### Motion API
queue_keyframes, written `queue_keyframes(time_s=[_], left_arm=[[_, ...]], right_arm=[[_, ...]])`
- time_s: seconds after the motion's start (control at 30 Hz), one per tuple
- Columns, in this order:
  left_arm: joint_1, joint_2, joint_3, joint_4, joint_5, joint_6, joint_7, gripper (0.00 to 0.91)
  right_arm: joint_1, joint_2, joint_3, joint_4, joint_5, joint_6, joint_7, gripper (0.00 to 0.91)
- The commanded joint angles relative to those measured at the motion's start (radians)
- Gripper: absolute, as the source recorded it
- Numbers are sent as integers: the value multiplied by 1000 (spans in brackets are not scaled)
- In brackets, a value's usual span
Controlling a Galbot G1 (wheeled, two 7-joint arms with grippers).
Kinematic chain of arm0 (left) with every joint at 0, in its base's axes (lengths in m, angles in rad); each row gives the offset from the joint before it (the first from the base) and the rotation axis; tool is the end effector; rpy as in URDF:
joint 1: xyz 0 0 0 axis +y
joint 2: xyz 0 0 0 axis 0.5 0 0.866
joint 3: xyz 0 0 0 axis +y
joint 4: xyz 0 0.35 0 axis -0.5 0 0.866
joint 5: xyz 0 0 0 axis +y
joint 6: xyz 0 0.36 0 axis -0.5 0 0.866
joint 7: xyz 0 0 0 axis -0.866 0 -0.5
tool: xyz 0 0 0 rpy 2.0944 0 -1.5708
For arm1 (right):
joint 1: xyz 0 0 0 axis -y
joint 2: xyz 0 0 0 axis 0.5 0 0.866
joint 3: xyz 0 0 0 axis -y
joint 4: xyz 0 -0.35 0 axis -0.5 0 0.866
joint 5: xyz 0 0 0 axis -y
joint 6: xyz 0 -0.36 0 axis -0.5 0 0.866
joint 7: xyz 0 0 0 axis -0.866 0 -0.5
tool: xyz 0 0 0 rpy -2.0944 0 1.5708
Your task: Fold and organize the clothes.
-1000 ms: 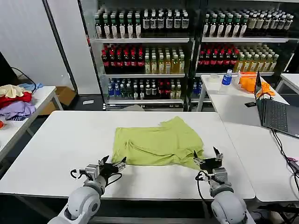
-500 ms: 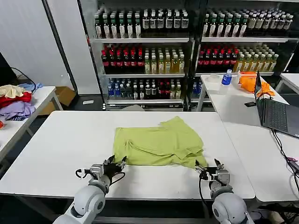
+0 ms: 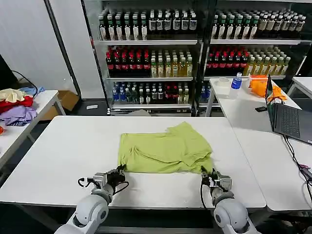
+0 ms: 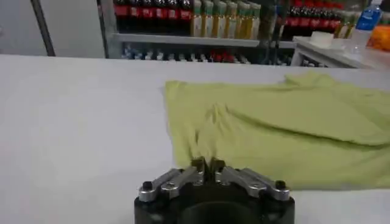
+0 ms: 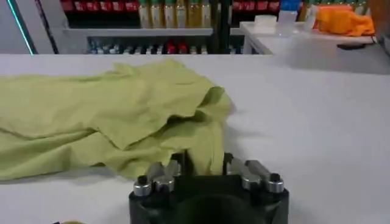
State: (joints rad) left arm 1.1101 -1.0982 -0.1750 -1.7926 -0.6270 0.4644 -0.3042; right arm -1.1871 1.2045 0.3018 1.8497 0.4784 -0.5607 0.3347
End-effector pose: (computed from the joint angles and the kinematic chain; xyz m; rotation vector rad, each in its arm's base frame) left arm 0.3108 0.0165 -0.3159 -0.1995 -2.6157 0.0364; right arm 0.2978 -0.0188 -0.3060 0.0197 -2.6088 0.0208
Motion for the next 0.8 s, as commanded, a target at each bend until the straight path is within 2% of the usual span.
queue_keyframes(time_s=[0.03, 0.37, 0.8], left_arm=[[3, 0, 0, 2, -2, 0, 0, 30], [43, 6, -13, -47, -13, 1, -1, 20], [167, 61, -60, -163, -25, 5, -10, 30]], right_arm=[[2, 0, -13, -6, 15, -13, 3, 0], [-64, -12, 6, 78, -11, -16, -4, 0], [-279, -15, 82, 236, -79, -15, -21, 0]])
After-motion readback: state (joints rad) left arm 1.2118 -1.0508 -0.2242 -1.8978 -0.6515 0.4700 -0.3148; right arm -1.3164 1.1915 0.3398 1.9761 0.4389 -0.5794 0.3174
